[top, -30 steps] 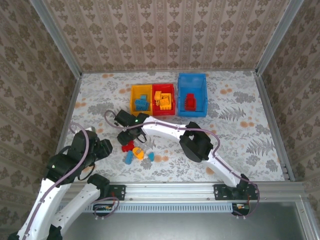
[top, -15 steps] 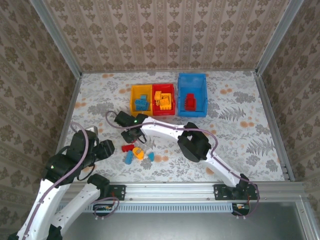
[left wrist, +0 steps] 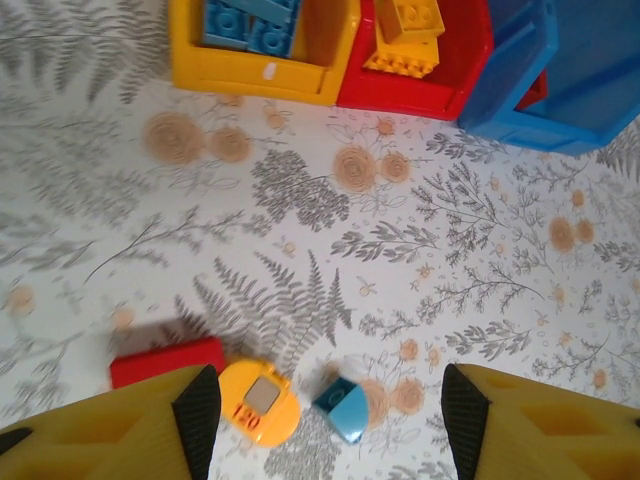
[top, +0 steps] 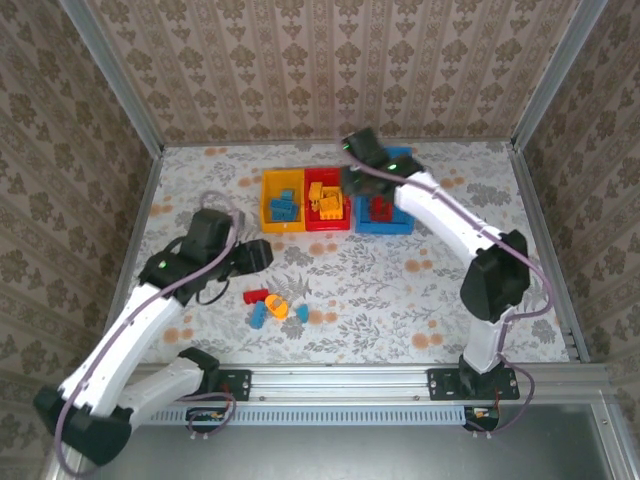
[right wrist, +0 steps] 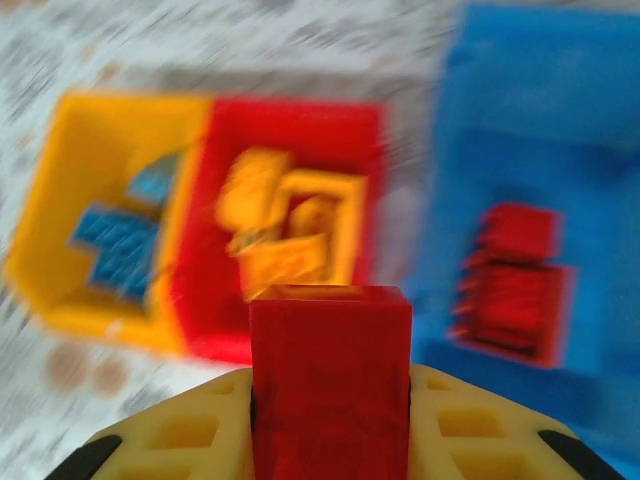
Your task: Sort the legos into containers by color
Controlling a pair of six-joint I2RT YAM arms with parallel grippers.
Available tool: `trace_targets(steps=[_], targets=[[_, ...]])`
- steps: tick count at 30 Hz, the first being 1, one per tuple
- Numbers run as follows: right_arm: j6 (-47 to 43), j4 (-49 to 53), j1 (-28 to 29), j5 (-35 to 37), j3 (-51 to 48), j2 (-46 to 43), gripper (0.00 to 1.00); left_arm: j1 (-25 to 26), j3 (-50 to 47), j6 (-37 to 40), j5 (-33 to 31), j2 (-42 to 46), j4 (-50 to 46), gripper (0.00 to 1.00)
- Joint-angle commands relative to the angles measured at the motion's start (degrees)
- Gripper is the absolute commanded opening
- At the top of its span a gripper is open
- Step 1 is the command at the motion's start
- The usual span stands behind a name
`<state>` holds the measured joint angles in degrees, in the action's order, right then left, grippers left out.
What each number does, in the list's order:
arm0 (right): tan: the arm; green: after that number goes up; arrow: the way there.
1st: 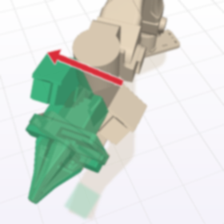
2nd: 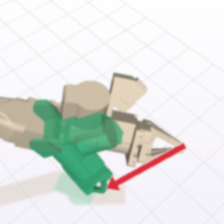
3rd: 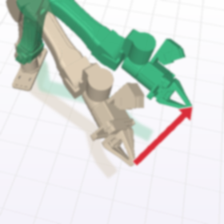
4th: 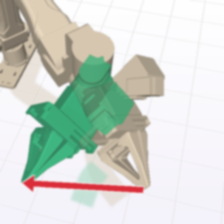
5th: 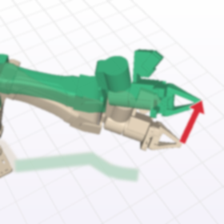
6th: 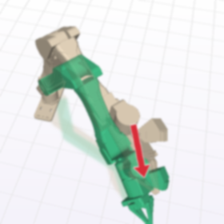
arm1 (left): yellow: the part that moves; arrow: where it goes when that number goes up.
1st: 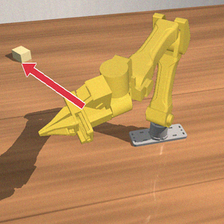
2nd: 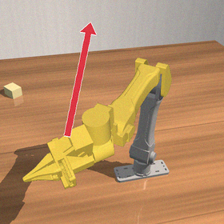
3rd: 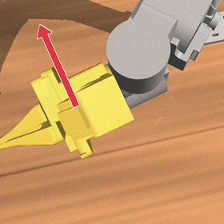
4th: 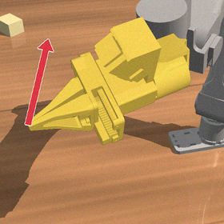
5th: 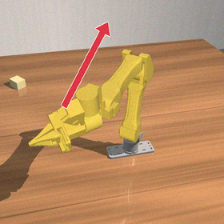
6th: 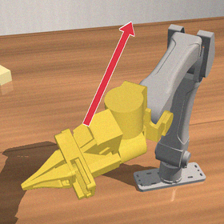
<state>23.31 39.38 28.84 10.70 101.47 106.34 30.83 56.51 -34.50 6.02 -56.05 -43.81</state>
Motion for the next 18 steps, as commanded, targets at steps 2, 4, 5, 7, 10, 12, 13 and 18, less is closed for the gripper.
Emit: trace_targets(steps=[2, 4, 5, 7, 10, 12, 13, 18], targets=[[3.9, 3.1, -5.6, -2.6, 1.4, 6.4, 0.23, 3.9, 4.4, 6.2, 3.1, -6.9, 8.0, 0.63], [5.0, 3.5, -8.6, -5.6, 6.2, 10.9, 0.23, 6.0, 5.8, 6.9, 3.1, -10.6, 9.3, 0.63], [5.2, 4.2, -9.5, -6.5, 9.1, 13.3, 0.23, 6.7, 6.4, 6.9, 3.3, -12.1, 9.7, 0.63], [5.4, 6.6, -10.8, -8.7, 16.4, 19.1, 0.23, 8.5, 7.8, 7.2, 3.1, -15.2, 10.7, 0.64], [6.5, 8.2, -11.8, -11.5, 23.7, 25.7, 0.22, 10.9, 10.1, 8.2, 2.4, -19.4, 12.5, 0.65], [7.3, 8.4, -12.3, -12.4, 26.3, 28.4, 0.23, 12.2, 12.4, 9.2, 1.5, -22.4, 13.0, 0.65], [7.7, 8.5, -12.5, -12.8, 27.1, 29.5, 0.24, 12.7, 13.6, 9.8, 1.4, -23.9, 13.3, 0.66], [9.8, 7.3, -13.7, -15.7, 28.2, 32.2, 0.34, 15.8, 19.5, 13.3, -1.0, -30.4, 12.5, 0.67]])
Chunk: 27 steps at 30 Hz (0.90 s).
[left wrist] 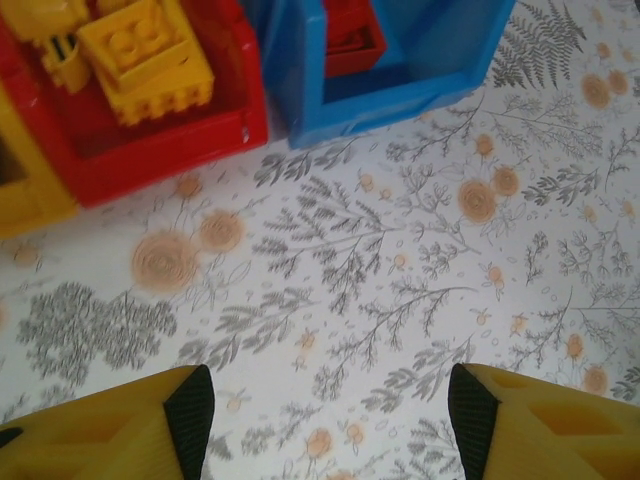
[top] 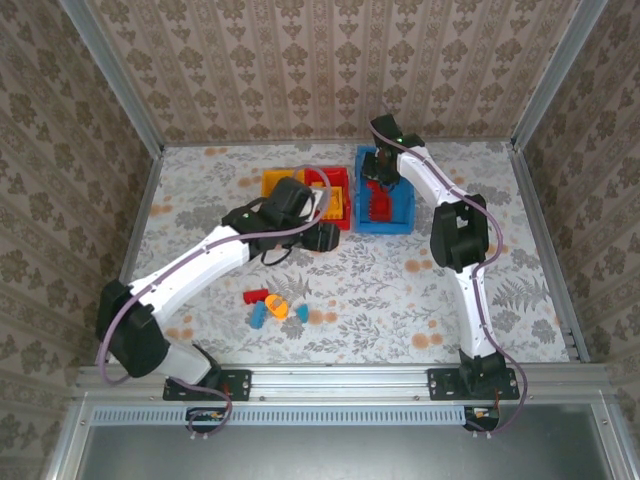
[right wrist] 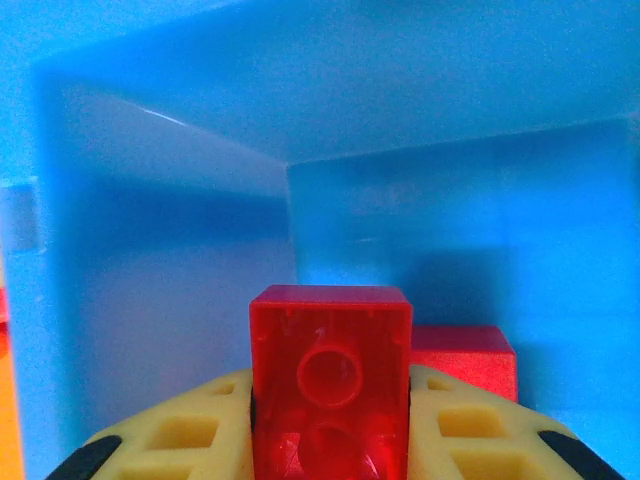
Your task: Sort the legos into containers by color
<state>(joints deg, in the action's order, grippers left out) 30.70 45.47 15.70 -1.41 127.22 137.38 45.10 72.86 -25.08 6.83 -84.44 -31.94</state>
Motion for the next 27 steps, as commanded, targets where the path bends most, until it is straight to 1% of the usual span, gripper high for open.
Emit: trace_targets(steps=[1, 4, 7, 11, 15, 18, 20, 23, 27], targets=[[2.5, 1.2, -0.6, -4.1, 2.4, 1.5, 0.37, 2.2, 4.1, 4.9, -2.4, -3.3, -0.4, 0.67], [2.1, 1.1, -0.7, -4.3, 2.3, 1.3, 0.48, 4.4, 5.4, 7.2, -5.0, -5.2, -3.1, 0.67], [1.6, 1.0, -0.7, -3.7, 1.7, -0.3, 0.54, 6.3, 5.2, 9.0, -7.0, -5.6, -4.5, 0.69], [1.0, -0.3, -0.7, -2.1, -0.9, -4.5, 0.56, 8.3, 5.1, 10.1, -8.9, -5.6, -6.7, 0.71], [-0.2, -2.8, -0.5, -0.4, -5.7, -11.6, 0.56, 8.4, 3.2, 10.1, -7.5, -3.5, -10.8, 0.71], [-1.8, -5.8, 0.6, 0.5, -11.7, -18.7, 0.57, 8.3, -0.2, 12.5, -5.6, -1.6, -15.8, 0.75], [-3.1, -8.6, 1.8, 0.5, -17.8, -24.1, 0.59, 8.3, -3.1, 13.6, -3.3, -1.2, -18.7, 0.76], [-4.6, -13.6, 4.5, -1.0, -29.2, -32.9, 0.62, 8.7, -7.2, 14.4, -0.1, -0.4, -19.7, 0.76], [-4.6, -19.4, 8.5, -4.1, -45.9, -43.5, 0.69, 10.2, -10.4, 17.2, 1.1, -0.7, -19.6, 0.77]])
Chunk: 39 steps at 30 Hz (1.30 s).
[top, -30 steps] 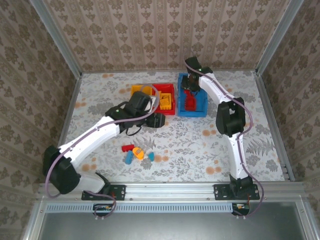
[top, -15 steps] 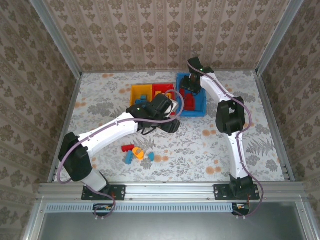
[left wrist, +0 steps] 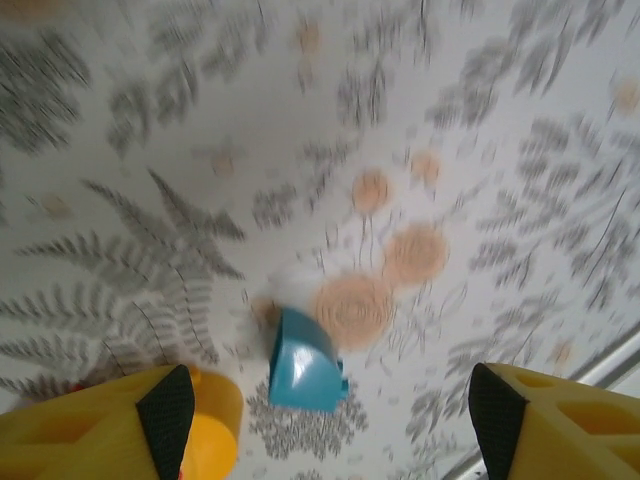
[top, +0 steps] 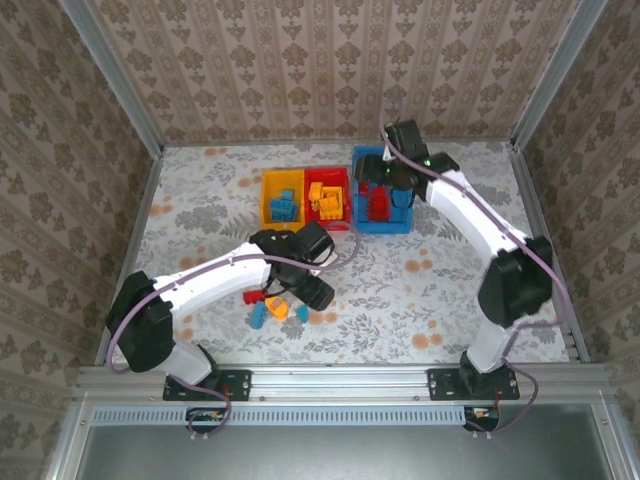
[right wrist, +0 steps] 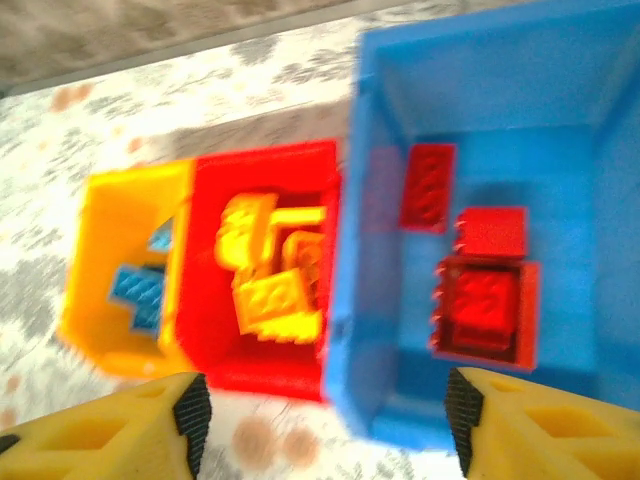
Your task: Sort the legos into containers by color
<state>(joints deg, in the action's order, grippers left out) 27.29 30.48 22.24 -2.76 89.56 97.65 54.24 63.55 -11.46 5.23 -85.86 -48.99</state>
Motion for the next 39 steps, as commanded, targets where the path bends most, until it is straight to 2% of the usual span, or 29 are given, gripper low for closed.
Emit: trace_targets(steps=[1, 4, 8, 15, 20, 27, 29, 35, 39], targets=[[-0.3, -5.0, 2.5, -3.7, -11.9, -6.5, 0.70, 1.4, -1.5, 4.5, 3.0, -0.1, -2.8, 0.77], [2.4, -5.7, 3.8, -5.6, -21.6, -12.4, 0.71, 2.4, -1.5, 6.5, 2.3, -3.8, -3.8, 0.77], [4.7, -5.1, 5.6, -6.1, -29.8, -19.1, 0.72, 2.8, -1.6, 6.9, 0.5, -6.3, -2.9, 0.78], [6.7, -2.9, 7.2, -6.4, -35.7, -26.4, 0.72, 2.9, -1.9, 6.3, -4.1, -8.7, -3.1, 0.80], [7.2, -2.0, 7.4, -6.6, -37.2, -28.4, 0.72, 2.8, -3.0, 5.4, -2.3, -10.8, -3.1, 0.77], [7.1, -0.7, 7.4, -6.4, -36.2, -29.4, 0.72, 2.3, -3.1, 3.3, -0.2, -14.3, -2.9, 0.66], [7.1, -0.8, 7.4, -6.4, -36.1, -29.4, 0.72, 1.9, -3.5, 2.5, 0.1, -14.4, -1.7, 0.60], [7.0, -0.8, 7.4, -6.7, -35.3, -29.3, 0.71, 1.3, -1.8, 1.4, -1.7, -12.8, -0.5, 0.33], [5.6, -0.2, 7.4, -7.3, -33.4, -29.6, 0.70, -3.7, 3.6, -0.5, -3.1, -9.2, -2.8, 0.29]])
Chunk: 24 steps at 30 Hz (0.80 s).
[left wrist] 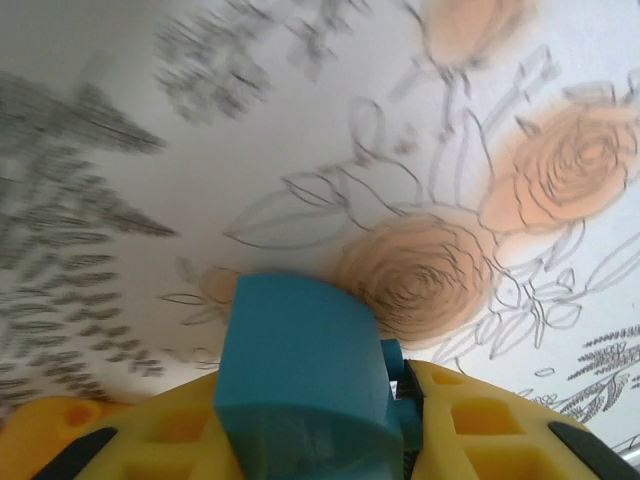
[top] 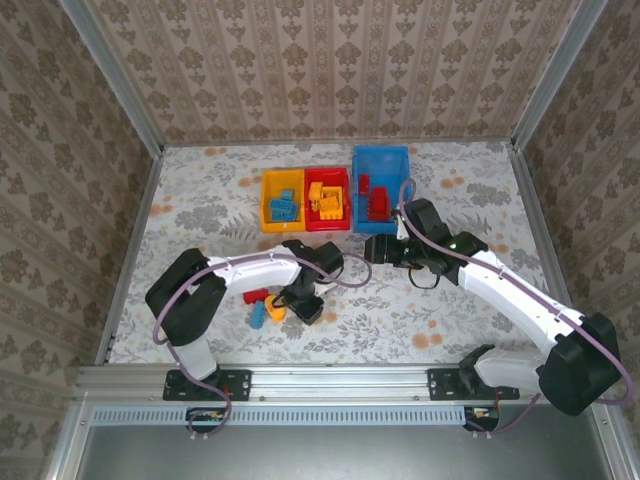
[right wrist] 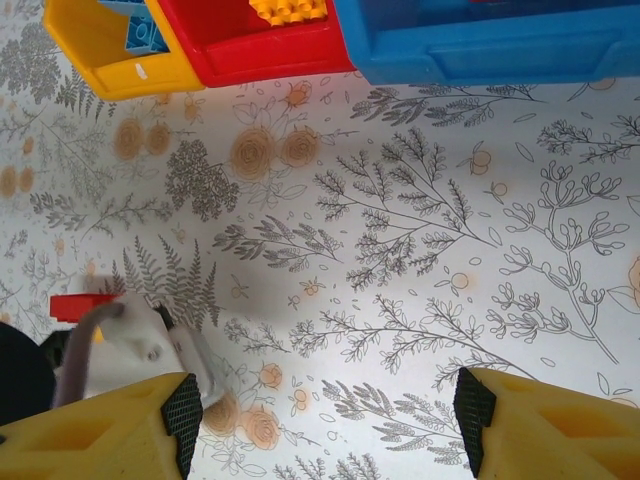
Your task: Sort the legos into containers by color
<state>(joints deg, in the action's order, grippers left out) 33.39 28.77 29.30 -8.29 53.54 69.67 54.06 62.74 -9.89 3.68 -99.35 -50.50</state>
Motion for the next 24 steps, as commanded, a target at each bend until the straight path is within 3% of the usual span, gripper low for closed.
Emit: trace_targets(steps=[1, 8, 13, 18, 24], targets=[[-1.0, 1.5, 0.3, -2.0, 3.2, -1.8, 0.70, -6.1, 6.3, -2.6, -1.0, 5.2, -1.8, 0.28], [-5.0, 0.2, 3.7, 0.1, 8.5, 0.4, 0.68, -22.0, 19.7, -4.7, 3.7, 3.3, -2.3, 0.27], [-6.0, -0.6, 4.6, 1.6, 13.9, 5.0, 0.68, -30.3, 30.3, -6.8, 5.8, -5.3, 0.6, 0.27], [-6.6, 1.3, 4.6, 1.2, 19.6, 11.6, 0.68, -33.6, 40.1, -9.6, 5.4, -14.9, 2.5, 0.27], [-6.5, 1.5, 4.6, 0.1, 23.6, 15.2, 0.67, -33.7, 49.9, -11.1, 4.6, -23.9, 2.6, 0.29]])
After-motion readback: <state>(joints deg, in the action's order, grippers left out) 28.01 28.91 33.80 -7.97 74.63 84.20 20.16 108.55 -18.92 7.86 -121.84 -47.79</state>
